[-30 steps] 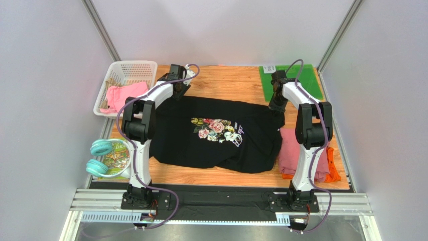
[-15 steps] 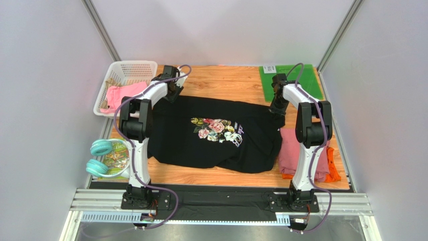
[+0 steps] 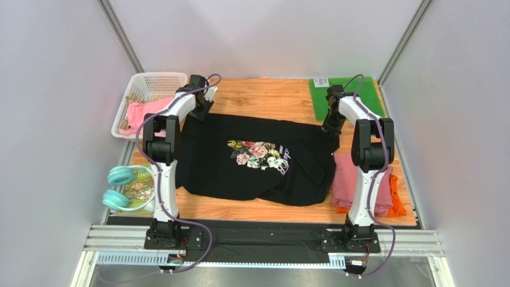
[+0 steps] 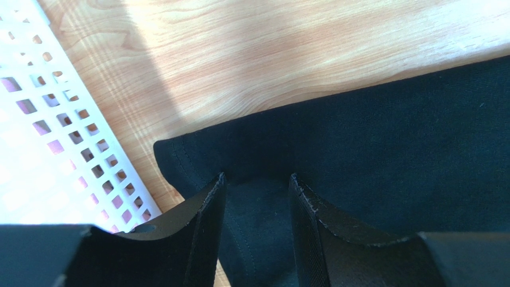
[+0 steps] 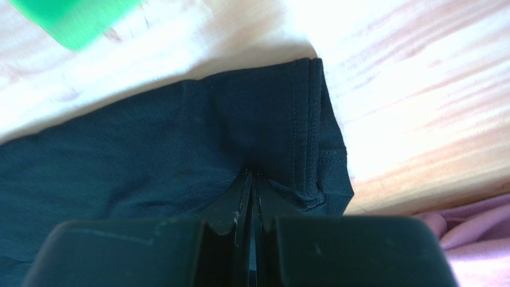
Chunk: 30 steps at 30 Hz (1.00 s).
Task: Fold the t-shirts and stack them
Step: Fold the flattened tshirt in 1/3 of the way
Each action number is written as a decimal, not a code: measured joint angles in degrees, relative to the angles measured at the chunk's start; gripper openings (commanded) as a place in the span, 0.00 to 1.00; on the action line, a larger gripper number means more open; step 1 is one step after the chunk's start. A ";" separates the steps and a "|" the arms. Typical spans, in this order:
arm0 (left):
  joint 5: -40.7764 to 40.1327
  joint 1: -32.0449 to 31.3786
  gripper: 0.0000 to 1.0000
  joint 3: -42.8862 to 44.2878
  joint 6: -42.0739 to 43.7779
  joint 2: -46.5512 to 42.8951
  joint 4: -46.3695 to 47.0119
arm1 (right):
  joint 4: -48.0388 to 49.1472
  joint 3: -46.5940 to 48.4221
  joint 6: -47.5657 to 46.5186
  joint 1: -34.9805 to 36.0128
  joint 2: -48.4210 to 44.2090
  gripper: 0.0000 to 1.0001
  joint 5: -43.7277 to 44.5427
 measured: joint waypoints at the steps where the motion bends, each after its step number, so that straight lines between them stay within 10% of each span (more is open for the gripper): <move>1: 0.24 0.04 0.50 0.46 -0.07 0.22 -0.44 | -0.44 1.03 -0.02 -0.15 0.68 0.06 -0.20; 18: 5.09 0.35 0.49 2.73 -1.64 1.01 -4.63 | -4.92 29.86 -0.48 -2.36 17.44 0.07 -5.11; 30: 0.42 1.70 0.47 4.46 -1.84 1.64 -5.84 | -5.70 31.76 -1.33 -4.26 17.51 0.21 -6.47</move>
